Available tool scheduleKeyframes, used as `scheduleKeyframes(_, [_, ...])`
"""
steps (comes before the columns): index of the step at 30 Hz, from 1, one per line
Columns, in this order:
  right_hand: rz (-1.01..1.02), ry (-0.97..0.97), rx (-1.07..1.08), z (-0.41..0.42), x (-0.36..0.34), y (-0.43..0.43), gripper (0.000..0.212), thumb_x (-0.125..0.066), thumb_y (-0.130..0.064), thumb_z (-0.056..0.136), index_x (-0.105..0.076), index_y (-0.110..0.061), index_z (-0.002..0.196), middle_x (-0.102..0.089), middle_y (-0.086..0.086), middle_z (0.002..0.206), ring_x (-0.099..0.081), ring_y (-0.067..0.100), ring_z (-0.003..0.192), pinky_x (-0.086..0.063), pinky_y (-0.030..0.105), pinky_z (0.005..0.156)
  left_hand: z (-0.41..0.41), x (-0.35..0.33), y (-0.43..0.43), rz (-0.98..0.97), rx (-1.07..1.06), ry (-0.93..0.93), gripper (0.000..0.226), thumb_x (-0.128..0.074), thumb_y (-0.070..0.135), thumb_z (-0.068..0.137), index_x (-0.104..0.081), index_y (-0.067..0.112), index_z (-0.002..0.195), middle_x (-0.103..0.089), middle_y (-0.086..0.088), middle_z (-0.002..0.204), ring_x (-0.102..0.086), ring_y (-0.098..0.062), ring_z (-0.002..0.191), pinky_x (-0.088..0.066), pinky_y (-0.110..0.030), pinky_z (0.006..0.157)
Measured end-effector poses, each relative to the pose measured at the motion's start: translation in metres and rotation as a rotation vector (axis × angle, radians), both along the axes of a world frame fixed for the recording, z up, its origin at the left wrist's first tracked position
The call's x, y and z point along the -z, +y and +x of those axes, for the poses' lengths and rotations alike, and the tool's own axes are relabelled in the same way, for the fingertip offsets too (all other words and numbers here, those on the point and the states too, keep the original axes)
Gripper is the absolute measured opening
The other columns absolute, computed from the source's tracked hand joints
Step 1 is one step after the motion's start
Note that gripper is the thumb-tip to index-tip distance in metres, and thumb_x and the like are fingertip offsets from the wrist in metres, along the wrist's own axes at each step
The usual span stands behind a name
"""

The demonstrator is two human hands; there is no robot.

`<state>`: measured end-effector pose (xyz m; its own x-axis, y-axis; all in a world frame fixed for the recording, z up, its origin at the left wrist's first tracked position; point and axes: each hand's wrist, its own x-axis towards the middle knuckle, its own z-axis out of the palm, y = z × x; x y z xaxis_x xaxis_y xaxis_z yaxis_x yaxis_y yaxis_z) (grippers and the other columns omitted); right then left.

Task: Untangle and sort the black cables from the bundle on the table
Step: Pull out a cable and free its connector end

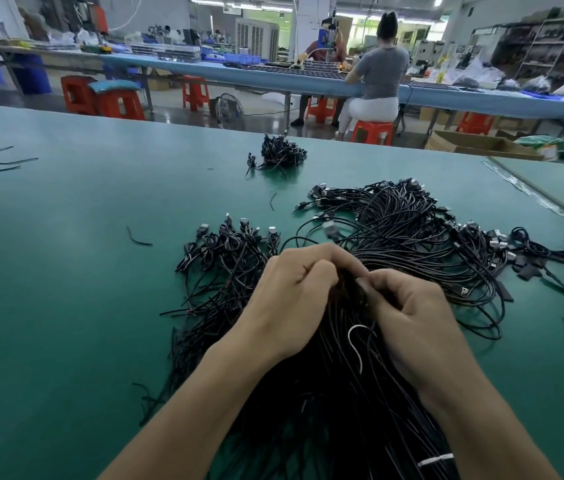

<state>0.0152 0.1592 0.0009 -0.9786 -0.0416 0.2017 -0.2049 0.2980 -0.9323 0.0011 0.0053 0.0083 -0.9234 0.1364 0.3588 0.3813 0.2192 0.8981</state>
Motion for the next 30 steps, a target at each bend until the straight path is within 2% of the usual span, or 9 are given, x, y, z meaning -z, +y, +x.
scheduleKeyframes(2, [-0.064,-0.044,-0.067,0.001,0.0,-0.002,0.016,-0.062,-0.021,0.097,-0.075,-0.029,0.093,-0.074,0.008,0.082,-0.067,0.016,0.079,-0.055,0.05,0.071,0.001,-0.001,0.0,0.024,0.0,0.016,0.026,-0.052,0.03,0.086,-0.077,0.024,0.084,-0.076,0.002,0.085,-0.071,-0.018,0.087,-0.057,-0.045,0.083])
scheduleKeyframes(4, [-0.11,-0.061,-0.12,0.003,-0.003,-0.003,0.018,-0.062,-0.02,0.096,-0.076,-0.03,0.091,-0.075,-0.003,0.081,-0.067,0.005,0.078,-0.052,0.026,0.069,0.001,-0.001,0.0,0.041,0.035,0.032,0.012,-0.066,0.021,0.089,-0.077,0.021,0.093,-0.077,0.004,0.088,-0.073,-0.012,0.088,-0.058,-0.034,0.085])
scheduleKeyframes(9, [-0.187,-0.126,-0.102,0.002,-0.004,-0.002,0.02,-0.061,-0.028,0.095,-0.076,-0.029,0.081,-0.064,-0.004,0.063,-0.055,0.005,0.059,-0.044,0.022,0.059,-0.001,-0.002,-0.006,0.096,0.134,-0.019,0.024,-0.071,0.009,0.089,-0.073,0.021,0.11,-0.078,0.002,0.098,-0.074,-0.015,0.095,-0.058,-0.032,0.091])
scheduleKeyframes(12, [-0.107,-0.102,-0.051,0.001,-0.003,-0.003,0.017,-0.064,-0.03,0.093,-0.075,-0.03,0.08,-0.064,-0.006,0.059,-0.054,0.001,0.052,-0.041,0.014,0.05,-0.005,0.0,-0.012,0.038,0.09,-0.012,0.029,-0.073,0.01,0.087,-0.073,0.027,0.111,-0.078,0.003,0.093,-0.074,-0.016,0.09,-0.058,-0.035,0.09])
scheduleKeyframes(15, [0.01,-0.105,0.041,-0.002,0.002,0.004,0.012,-0.064,-0.031,0.094,-0.072,-0.028,0.085,-0.069,-0.005,0.069,-0.064,0.004,0.056,-0.043,0.014,0.051,-0.013,0.005,-0.017,0.036,-0.07,-0.029,0.031,-0.074,0.009,0.088,-0.071,0.034,0.106,-0.077,0.004,0.088,-0.075,-0.013,0.083,-0.059,-0.035,0.089])
scheduleKeyframes(20, [0.49,-0.146,0.103,-0.003,0.014,0.015,0.006,-0.066,-0.037,0.092,-0.067,-0.033,0.095,-0.067,-0.015,0.08,-0.061,-0.004,0.074,-0.043,0.009,0.057,-0.05,0.002,-0.035,0.136,-0.376,-0.133,0.039,-0.075,0.012,0.087,-0.061,0.033,0.116,-0.075,-0.003,0.086,-0.075,-0.011,0.073,-0.059,-0.023,0.07])
scheduleKeyframes(25, [0.593,-0.156,0.095,-0.001,0.024,0.004,0.021,-0.062,-0.048,0.09,-0.064,-0.033,0.105,-0.064,-0.015,0.087,-0.062,0.002,0.082,-0.054,0.027,0.076,-0.085,-0.005,-0.054,-0.117,-0.572,-0.096,0.046,-0.08,0.022,0.085,-0.058,0.027,0.125,-0.067,0.005,0.083,-0.068,-0.008,0.072,-0.055,-0.023,0.069])
scheduleKeyframes(28, [0.686,-0.108,0.103,0.002,0.027,0.0,0.03,-0.059,-0.053,0.09,-0.062,-0.033,0.113,-0.062,-0.018,0.092,-0.058,0.0,0.085,-0.048,0.021,0.068,-0.097,-0.005,-0.06,-0.335,-0.568,-0.165,0.052,-0.079,0.021,0.086,-0.057,0.022,0.133,-0.069,-0.01,0.109,-0.067,-0.025,0.1,-0.053,-0.044,0.097])
scheduleKeyframes(30, [0.743,-0.073,0.08,0.003,0.028,-0.002,0.032,-0.058,-0.055,0.09,-0.06,-0.036,0.116,-0.06,-0.02,0.091,-0.055,-0.001,0.085,-0.038,0.016,0.062,-0.099,0.0,-0.061,-0.44,-0.56,-0.21,0.054,-0.076,0.022,0.088,-0.055,0.02,0.138,-0.064,-0.015,0.123,-0.058,-0.03,0.117,-0.045,-0.046,0.105])
